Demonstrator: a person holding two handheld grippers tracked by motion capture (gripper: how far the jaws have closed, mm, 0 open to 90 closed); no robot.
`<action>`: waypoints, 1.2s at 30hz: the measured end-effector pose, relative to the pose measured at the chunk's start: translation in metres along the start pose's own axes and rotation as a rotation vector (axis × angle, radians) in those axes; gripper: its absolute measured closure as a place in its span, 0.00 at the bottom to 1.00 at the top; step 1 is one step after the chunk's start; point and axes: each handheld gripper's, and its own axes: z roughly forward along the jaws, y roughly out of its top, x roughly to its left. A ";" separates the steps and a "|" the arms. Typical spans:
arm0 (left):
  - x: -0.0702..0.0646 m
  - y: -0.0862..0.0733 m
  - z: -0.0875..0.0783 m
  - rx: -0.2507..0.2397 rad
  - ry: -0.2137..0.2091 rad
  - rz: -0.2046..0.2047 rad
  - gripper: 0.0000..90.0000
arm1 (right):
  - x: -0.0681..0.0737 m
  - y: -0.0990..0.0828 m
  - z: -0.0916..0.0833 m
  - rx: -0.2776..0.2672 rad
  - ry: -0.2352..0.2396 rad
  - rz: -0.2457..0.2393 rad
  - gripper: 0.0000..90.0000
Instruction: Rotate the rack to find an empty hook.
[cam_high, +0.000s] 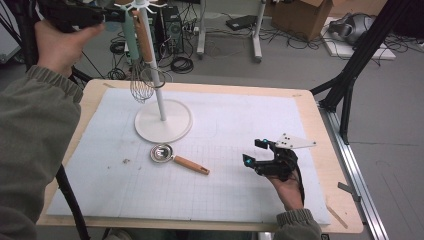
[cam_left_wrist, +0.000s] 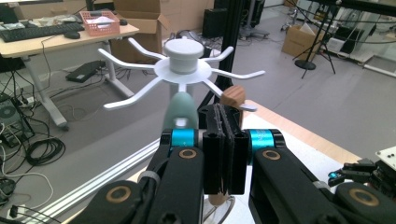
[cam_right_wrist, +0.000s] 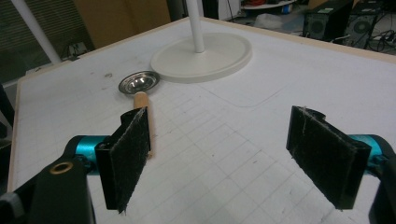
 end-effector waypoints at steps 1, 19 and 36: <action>0.002 0.000 0.000 -0.003 0.002 -0.006 0.97 | 0.000 0.000 0.000 -0.001 0.000 -0.001 0.23; 0.020 -0.002 0.000 -0.012 0.037 -0.016 0.98 | -0.002 0.000 0.000 0.000 0.000 0.006 0.23; 0.009 -0.002 -0.010 -0.003 0.018 0.010 0.98 | -0.002 0.000 0.001 -0.001 0.000 0.003 0.23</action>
